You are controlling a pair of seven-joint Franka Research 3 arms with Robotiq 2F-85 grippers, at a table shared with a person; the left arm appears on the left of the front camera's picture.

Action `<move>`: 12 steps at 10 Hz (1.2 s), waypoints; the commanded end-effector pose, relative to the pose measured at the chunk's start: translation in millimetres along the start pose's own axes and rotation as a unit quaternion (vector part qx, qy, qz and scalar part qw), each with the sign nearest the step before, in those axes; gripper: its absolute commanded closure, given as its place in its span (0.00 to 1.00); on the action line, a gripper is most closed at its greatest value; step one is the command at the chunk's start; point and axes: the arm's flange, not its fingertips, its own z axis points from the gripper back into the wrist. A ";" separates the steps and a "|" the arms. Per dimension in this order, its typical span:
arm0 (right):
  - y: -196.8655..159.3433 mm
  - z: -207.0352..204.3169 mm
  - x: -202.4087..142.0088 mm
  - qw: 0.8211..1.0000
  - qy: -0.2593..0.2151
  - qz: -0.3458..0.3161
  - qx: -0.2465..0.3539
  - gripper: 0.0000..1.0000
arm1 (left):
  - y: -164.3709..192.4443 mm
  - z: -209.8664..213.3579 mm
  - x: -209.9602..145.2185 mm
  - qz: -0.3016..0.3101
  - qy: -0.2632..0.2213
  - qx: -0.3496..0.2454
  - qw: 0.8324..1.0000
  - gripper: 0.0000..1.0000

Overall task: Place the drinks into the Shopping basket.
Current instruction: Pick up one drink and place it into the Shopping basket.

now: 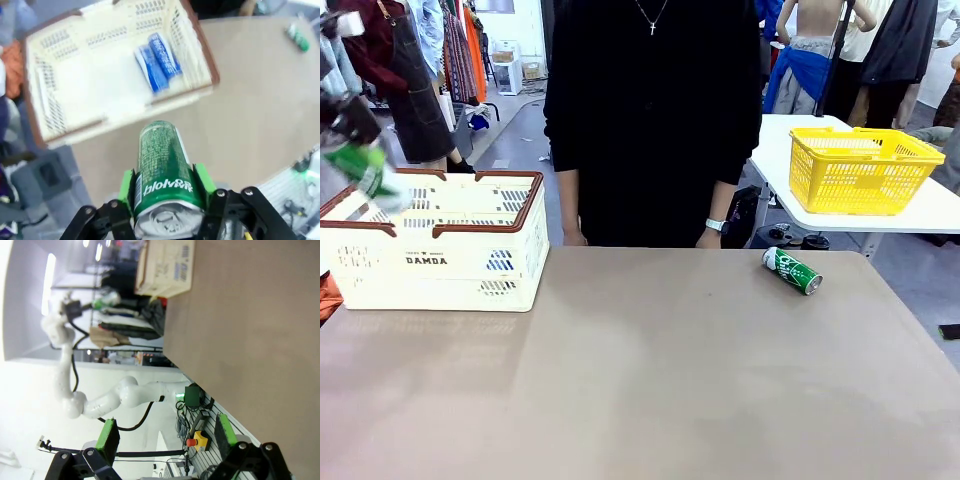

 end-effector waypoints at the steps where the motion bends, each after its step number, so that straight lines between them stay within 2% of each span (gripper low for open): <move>1: 5.0 1.0 -2.2 1.000 0.008 -0.009 -0.003 0.00 | 19.6 -28.1 66.1 0.001 -0.002 0.013 1.000 1.00; 2: 5.0 1.0 -2.2 1.000 0.008 -0.009 -0.003 0.00 | 32.6 -44.4 89.2 0.021 0.001 0.011 1.000 1.00; 3: 5.0 1.0 -2.2 1.000 0.008 -0.009 -0.003 0.00 | 43.2 -62.7 102.7 0.035 -0.016 0.041 0.998 1.00; 5: 5.0 1.0 -2.2 1.000 0.008 -0.009 -0.003 0.00 | 54.9 -95.6 113.9 0.039 0.015 0.042 0.998 1.00; 6: 5.0 1.0 -2.2 1.000 0.008 -0.009 -0.003 0.00 | 56.9 -102.0 117.7 0.064 0.018 0.033 0.997 1.00; 7: 5.0 1.0 -2.2 1.000 0.008 -0.009 -0.003 0.00 | 50.5 -91.4 111.1 0.082 0.038 0.012 0.996 1.00; 8: 5.0 1.0 -2.2 1.000 0.008 -0.009 -0.003 0.00 | 64.2 -116.1 111.7 0.042 0.016 0.035 0.998 1.00; 10: 5.0 1.0 -2.2 1.000 0.008 -0.009 -0.003 0.00 | 64.2 -116.1 111.7 0.042 0.016 0.035 0.998 1.00; 11: 5.0 1.0 -2.2 1.000 0.008 -0.009 -0.003 0.00 | 61.2 -118.3 110.3 0.053 0.032 0.028 0.998 1.00; 12: 5.0 1.0 -2.2 1.000 0.008 -0.009 -0.003 0.00 | 66.7 -136.1 111.4 0.022 0.087 0.030 0.995 1.00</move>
